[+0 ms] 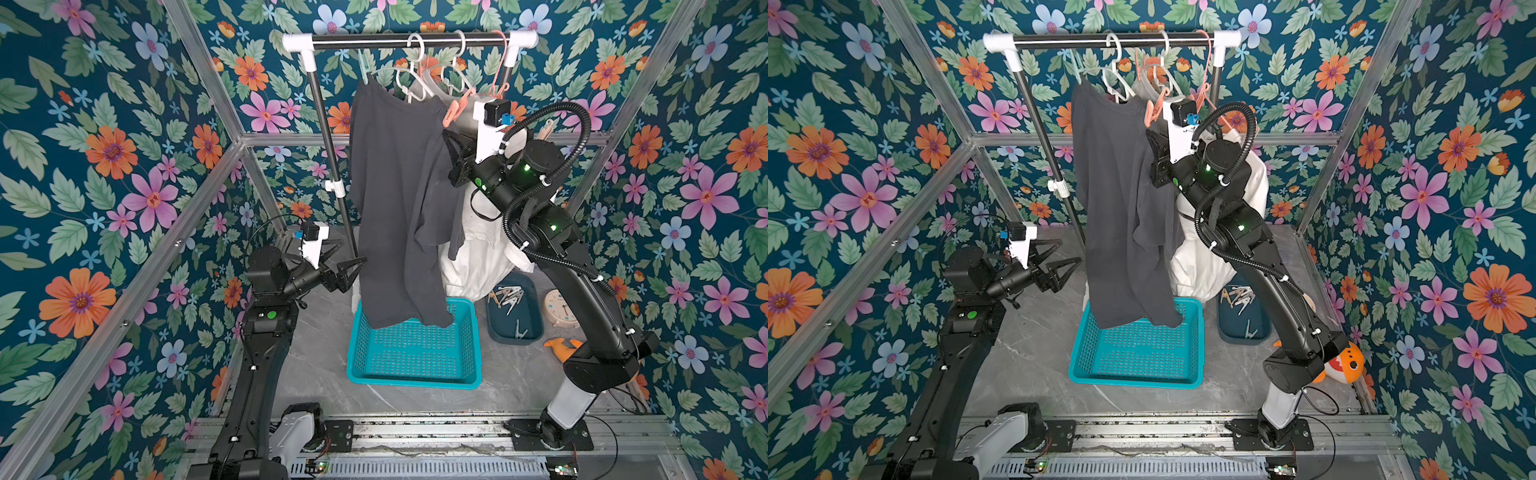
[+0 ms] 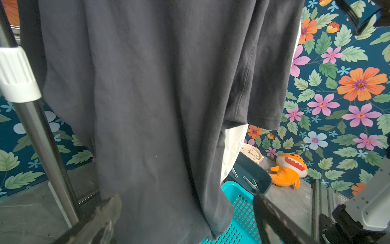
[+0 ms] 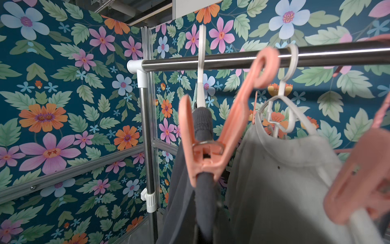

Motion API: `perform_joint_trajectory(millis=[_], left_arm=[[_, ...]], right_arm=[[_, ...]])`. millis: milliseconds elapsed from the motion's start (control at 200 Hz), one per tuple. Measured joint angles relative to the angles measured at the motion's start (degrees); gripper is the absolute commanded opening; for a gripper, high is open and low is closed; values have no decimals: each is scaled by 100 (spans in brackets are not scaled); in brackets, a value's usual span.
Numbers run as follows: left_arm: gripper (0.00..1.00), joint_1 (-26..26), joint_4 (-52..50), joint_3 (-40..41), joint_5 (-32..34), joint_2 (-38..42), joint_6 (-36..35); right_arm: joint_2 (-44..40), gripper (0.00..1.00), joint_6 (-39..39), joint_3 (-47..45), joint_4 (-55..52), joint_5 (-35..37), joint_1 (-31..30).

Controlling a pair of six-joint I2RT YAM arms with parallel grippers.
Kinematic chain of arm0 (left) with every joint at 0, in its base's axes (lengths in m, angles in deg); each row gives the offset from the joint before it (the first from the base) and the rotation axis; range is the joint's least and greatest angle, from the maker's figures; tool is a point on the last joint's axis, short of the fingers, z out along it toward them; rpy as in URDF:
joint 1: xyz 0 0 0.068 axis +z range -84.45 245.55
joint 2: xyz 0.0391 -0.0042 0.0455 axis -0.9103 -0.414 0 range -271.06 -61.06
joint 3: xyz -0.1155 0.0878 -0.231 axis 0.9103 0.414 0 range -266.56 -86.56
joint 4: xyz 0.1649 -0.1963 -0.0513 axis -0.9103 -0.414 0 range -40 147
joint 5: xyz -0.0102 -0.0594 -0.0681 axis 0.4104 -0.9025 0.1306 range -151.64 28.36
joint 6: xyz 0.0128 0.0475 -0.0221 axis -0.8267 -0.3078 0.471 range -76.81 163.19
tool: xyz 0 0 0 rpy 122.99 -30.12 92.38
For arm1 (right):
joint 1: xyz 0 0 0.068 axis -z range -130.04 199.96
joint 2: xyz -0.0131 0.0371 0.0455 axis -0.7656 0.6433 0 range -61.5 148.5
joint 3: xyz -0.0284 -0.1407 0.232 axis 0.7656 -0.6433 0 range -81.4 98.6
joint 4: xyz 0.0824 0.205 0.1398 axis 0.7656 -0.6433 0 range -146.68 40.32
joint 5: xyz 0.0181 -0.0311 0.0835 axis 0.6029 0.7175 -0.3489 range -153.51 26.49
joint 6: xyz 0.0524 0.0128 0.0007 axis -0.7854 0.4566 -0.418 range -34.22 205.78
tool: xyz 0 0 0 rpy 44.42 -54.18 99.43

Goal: Use clothespins to secure the t-shirt on both sides of the hanger
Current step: Hang the hanger on the clothesline.

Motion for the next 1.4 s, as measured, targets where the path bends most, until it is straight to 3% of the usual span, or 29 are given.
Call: perform_joint_trajectory(millis=[675, 1180, 1400], left_arm=[[100, -2, -4, 35, -76, 7, -9], [100, -4, -2, 81, -120, -4, -24], [99, -4, 2, 81, -120, -4, -26]], right_arm=[[1596, 0, 243, 2197, -271, 798, 28], [1617, 0, 188, 1797, -413, 1001, 42], [1617, 0, 131, 1720, -411, 610, 52]])
